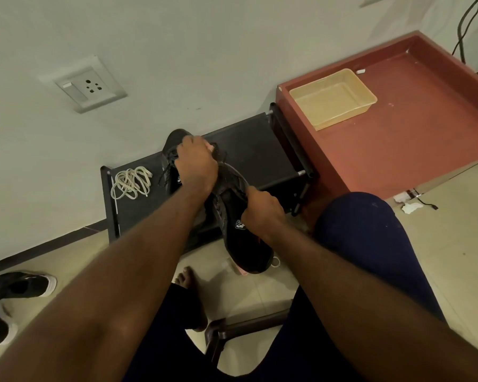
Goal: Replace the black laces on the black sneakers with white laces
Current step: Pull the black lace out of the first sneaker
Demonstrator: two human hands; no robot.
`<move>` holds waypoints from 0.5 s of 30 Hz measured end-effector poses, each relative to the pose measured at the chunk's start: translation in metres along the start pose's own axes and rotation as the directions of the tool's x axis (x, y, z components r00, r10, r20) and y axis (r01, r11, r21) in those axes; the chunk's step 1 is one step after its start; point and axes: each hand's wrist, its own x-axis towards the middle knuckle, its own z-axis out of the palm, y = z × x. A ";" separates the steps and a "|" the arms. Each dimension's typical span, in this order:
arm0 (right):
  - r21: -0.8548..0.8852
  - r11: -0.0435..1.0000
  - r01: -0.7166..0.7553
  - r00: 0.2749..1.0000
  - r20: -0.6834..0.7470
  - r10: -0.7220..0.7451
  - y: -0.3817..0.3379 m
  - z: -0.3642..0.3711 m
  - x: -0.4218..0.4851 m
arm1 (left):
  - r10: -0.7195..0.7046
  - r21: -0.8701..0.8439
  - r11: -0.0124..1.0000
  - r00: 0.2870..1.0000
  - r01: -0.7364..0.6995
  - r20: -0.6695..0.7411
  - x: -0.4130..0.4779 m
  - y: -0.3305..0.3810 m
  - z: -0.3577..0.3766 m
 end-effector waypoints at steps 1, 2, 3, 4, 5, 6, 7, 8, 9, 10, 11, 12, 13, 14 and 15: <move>-0.001 1.000 -0.002 1.000 0.001 0.002 0.001 0.000 -0.001 | -0.088 -0.083 0.993 0.996 0.085 -0.035 0.004 -0.002 -0.004; -0.001 1.000 -0.003 1.000 0.001 0.003 0.001 0.000 -0.001 | -0.126 -0.113 0.987 0.990 0.118 -0.064 0.007 -0.005 -0.007; -0.001 1.000 -0.005 1.000 0.001 0.005 0.001 0.000 -0.001 | -0.130 -0.117 0.986 0.987 0.119 -0.091 0.009 -0.006 -0.009; 0.000 1.000 -0.007 1.000 0.001 0.007 0.002 0.000 -0.001 | -0.118 -0.112 0.988 0.986 0.105 -0.117 0.009 -0.007 -0.011; -0.001 1.000 -0.006 1.000 0.000 0.006 0.002 0.000 -0.001 | -0.106 -0.112 0.990 0.984 0.090 -0.143 0.009 -0.006 -0.012; -0.003 1.000 -0.005 1.000 -0.002 0.005 0.002 0.000 -0.001 | -0.109 -0.124 0.988 0.981 0.090 -0.162 0.008 -0.007 -0.012; -0.006 1.000 -0.006 1.000 -0.004 0.006 0.001 0.000 -0.001 | -0.121 -0.143 0.985 0.977 0.096 -0.176 0.007 -0.007 -0.012; -0.006 1.000 -0.007 1.000 -0.007 0.007 0.001 0.000 -0.002 | -0.118 -0.149 0.985 0.977 0.092 -0.178 0.007 -0.007 -0.011; -0.006 1.000 -0.010 1.000 -0.006 0.010 0.001 0.001 -0.002 | -0.076 -0.129 0.990 0.985 0.056 -0.154 0.006 -0.008 -0.011; -0.005 1.000 -0.012 1.000 -0.007 0.012 0.001 0.001 -0.002 | 0.024 -0.058 0.998 0.996 -0.029 -0.087 0.006 -0.008 -0.009; -0.006 1.000 -0.014 1.000 -0.006 0.014 0.001 0.002 -0.002 | 0.164 0.044 0.985 0.986 -0.165 0.027 0.005 -0.007 -0.006; -0.009 1.000 -0.014 1.000 -0.007 0.014 0.000 0.002 -0.001 | 0.298 0.138 0.936 0.939 -0.323 0.172 0.003 -0.005 -0.003; -0.011 1.000 -0.015 1.000 -0.007 0.015 0.000 0.002 -0.001 | 0.388 0.183 0.870 0.866 -0.457 0.316 0.001 -0.003 0.002; -0.013 1.000 -0.014 1.000 -0.005 0.014 0.000 0.002 0.000 | 0.415 0.200 0.819 0.795 -0.538 0.443 -0.003 0.000 0.005; -0.015 1.000 -0.013 1.000 0.000 0.013 -0.001 0.002 0.000 | 0.397 0.215 0.790 0.747 -0.574 0.533 -0.006 0.002 0.008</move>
